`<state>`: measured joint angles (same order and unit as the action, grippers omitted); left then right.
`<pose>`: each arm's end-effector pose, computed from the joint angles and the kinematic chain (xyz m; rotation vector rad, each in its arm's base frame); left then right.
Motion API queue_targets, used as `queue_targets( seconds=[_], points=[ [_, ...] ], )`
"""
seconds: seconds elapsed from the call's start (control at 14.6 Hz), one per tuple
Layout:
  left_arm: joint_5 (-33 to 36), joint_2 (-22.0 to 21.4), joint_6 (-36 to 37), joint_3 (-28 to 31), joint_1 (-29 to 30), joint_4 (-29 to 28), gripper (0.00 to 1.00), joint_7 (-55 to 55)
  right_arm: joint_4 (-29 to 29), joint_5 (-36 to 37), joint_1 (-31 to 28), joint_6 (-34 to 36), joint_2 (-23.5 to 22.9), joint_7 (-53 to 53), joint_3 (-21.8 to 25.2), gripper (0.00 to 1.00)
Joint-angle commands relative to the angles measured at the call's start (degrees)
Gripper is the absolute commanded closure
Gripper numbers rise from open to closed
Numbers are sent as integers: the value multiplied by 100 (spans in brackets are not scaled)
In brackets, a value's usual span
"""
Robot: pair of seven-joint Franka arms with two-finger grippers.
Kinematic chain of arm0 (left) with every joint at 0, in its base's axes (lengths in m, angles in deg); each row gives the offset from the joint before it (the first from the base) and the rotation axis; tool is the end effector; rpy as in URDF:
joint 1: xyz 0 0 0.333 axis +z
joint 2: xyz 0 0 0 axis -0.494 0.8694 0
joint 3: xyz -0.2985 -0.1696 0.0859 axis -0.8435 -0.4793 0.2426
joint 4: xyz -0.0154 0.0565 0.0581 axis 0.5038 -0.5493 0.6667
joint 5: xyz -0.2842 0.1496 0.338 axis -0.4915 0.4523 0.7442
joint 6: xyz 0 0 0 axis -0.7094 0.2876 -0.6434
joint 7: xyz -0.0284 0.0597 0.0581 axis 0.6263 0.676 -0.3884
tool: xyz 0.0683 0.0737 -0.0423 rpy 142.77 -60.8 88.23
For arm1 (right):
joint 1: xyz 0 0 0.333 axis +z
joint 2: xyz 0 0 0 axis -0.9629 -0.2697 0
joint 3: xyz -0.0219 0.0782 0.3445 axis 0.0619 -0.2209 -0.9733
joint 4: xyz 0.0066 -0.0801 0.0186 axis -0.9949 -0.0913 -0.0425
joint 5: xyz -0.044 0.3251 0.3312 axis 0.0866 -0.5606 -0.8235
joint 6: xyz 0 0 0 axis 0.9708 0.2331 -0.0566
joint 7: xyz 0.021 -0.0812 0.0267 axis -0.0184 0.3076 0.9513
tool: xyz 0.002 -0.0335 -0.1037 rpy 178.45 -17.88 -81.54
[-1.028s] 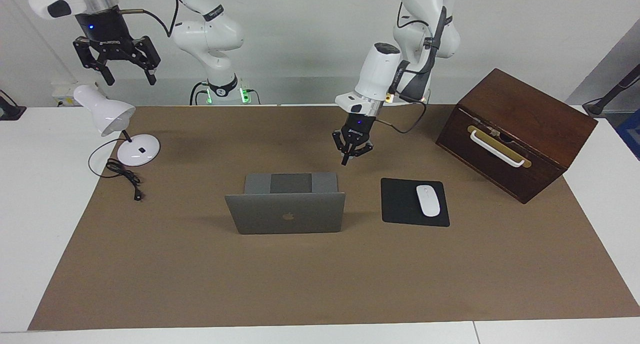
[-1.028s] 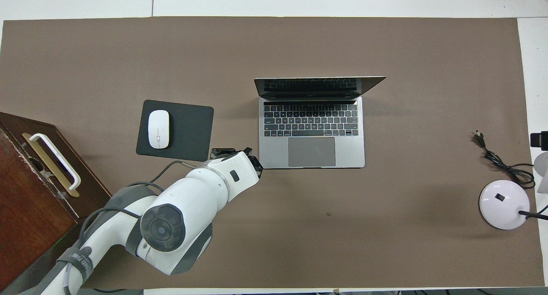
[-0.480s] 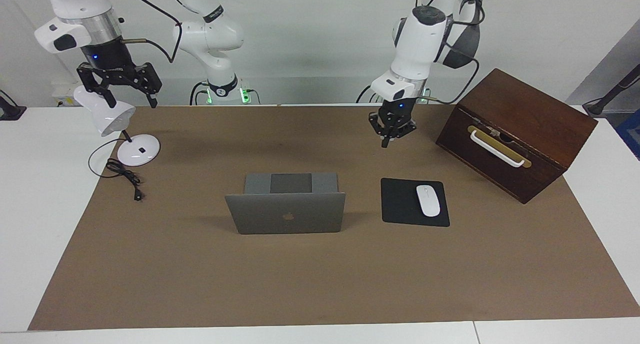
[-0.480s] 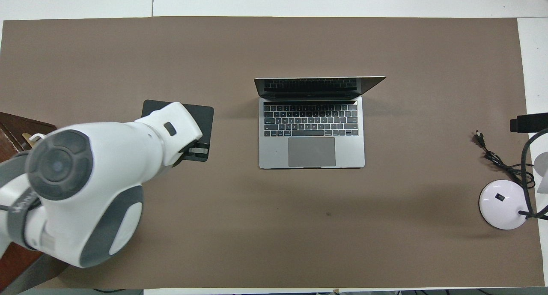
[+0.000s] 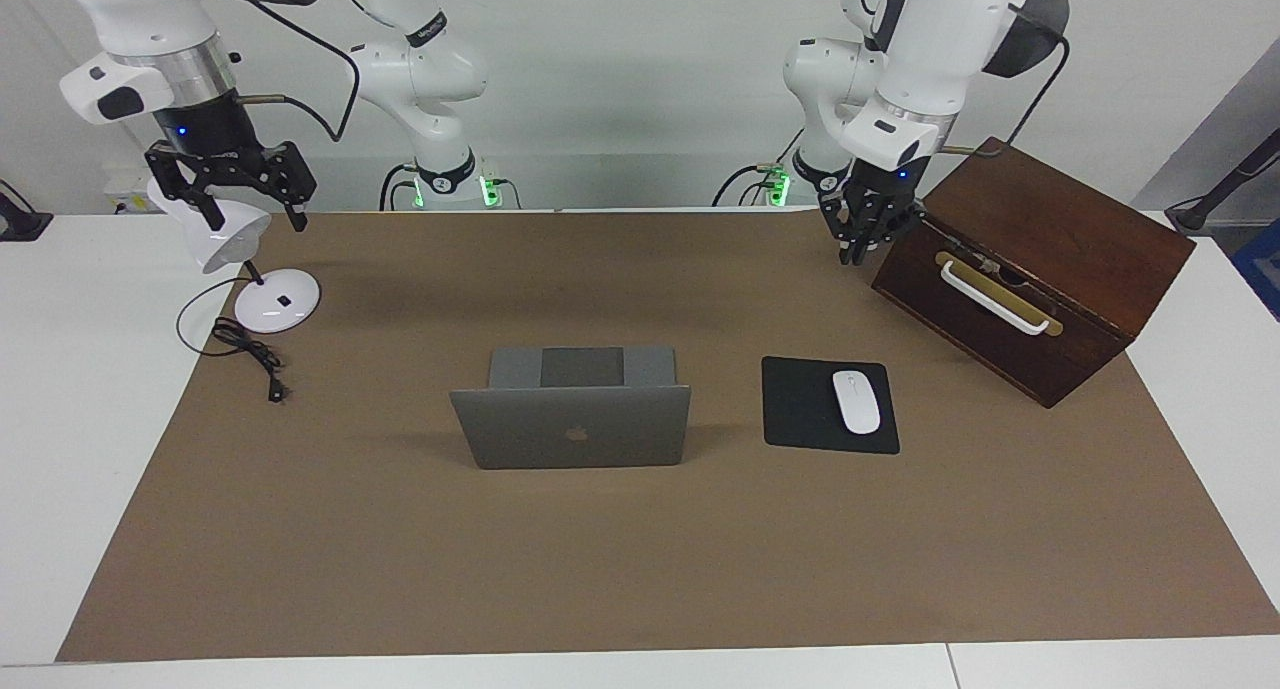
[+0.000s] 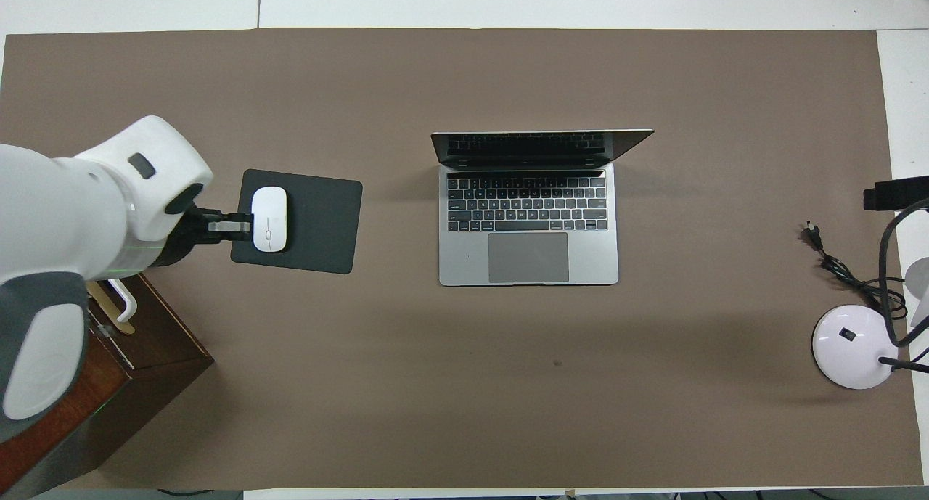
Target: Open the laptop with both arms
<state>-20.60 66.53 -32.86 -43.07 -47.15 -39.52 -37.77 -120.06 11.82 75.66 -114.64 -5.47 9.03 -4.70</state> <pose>0.5648 -0.1767 0.6191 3.0728 -0.1274 0.2003 0.5921 -0.0557 0.6729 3.1101 -0.0350 0.1882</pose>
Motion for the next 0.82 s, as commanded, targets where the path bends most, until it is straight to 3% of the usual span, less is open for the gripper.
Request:
queue_targets(
  seconds=[0.0, 0.21, 0.41, 0.75],
  points=[
    [96, 135, 538, -69, 496, 523, 0, 4, 133, -65, -131, -12, -112, 177, -62, 0],
    [87, 170, 671, -60, 1006, 691, 0, 135, 142, -74, -175, 93, -112, 177, -71, 0],
    [113, 161, 872, -60, 1428, 709, 0, 224, 588, -153, -175, 558, -278, 159, -97, 0],
    [219, 266, 1040, -7, 1535, 928, 0, 391, 660, -153, -175, 708, -288, 150, -97, 0]
  ],
)
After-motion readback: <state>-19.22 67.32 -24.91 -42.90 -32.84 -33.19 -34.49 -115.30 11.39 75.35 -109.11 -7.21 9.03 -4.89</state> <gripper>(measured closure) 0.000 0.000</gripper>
